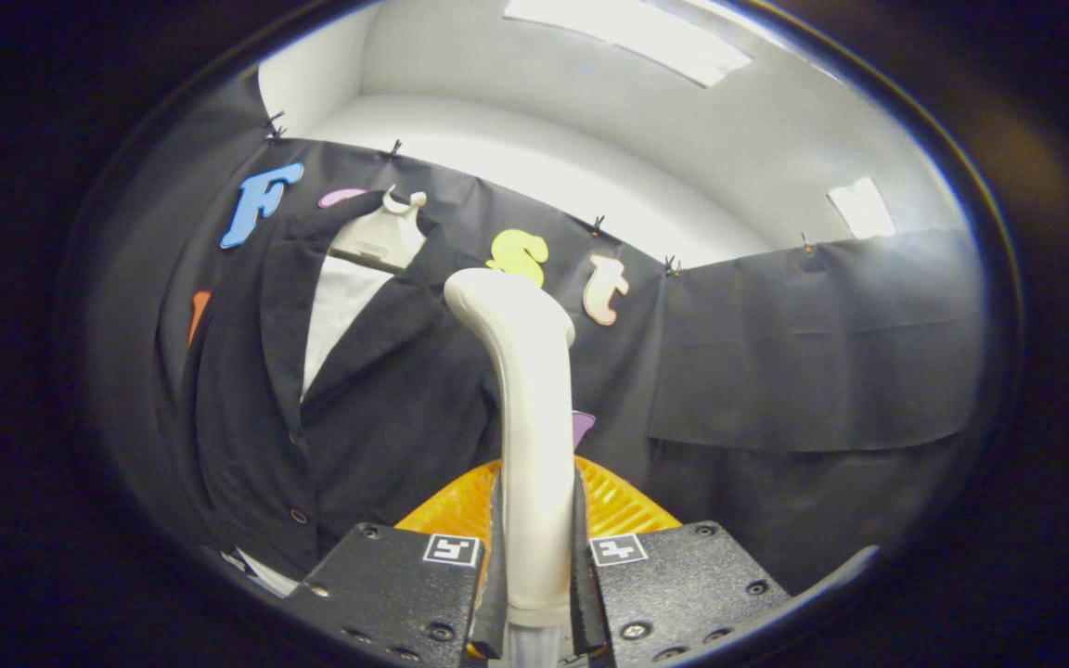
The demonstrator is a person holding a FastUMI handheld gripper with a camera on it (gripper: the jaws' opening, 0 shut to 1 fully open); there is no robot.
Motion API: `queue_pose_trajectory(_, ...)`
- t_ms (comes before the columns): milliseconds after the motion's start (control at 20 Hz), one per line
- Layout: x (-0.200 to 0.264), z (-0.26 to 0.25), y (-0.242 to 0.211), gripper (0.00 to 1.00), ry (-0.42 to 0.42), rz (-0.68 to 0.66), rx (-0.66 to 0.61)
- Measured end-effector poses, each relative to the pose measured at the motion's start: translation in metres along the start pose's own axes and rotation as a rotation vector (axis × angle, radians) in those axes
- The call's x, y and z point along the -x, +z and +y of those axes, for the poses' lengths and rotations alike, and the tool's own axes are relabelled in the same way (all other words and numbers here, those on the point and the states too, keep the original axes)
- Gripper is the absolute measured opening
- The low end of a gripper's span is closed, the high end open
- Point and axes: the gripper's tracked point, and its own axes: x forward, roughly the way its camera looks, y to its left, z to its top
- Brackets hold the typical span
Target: Iron the clothes twice with a garment steamer, once on the left side and once on the right side.
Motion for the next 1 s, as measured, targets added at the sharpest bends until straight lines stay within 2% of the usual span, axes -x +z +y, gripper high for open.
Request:
queue_pose_trajectory(350, -0.056, 0.037, 0.047, 0.3, 0.016, -0.109, -0.026)
queue_pose_trajectory(550, -0.082, 0.057, 0.058, 0.3, 0.028, -0.131, -0.009)
queue_pose_trajectory(750, -0.099, 0.078, 0.037, 0.3, 0.035, -0.09, 0.041)
queue_pose_trajectory(1000, -0.099, 0.093, -0.003, 0.3, 0.042, -0.037, 0.085)
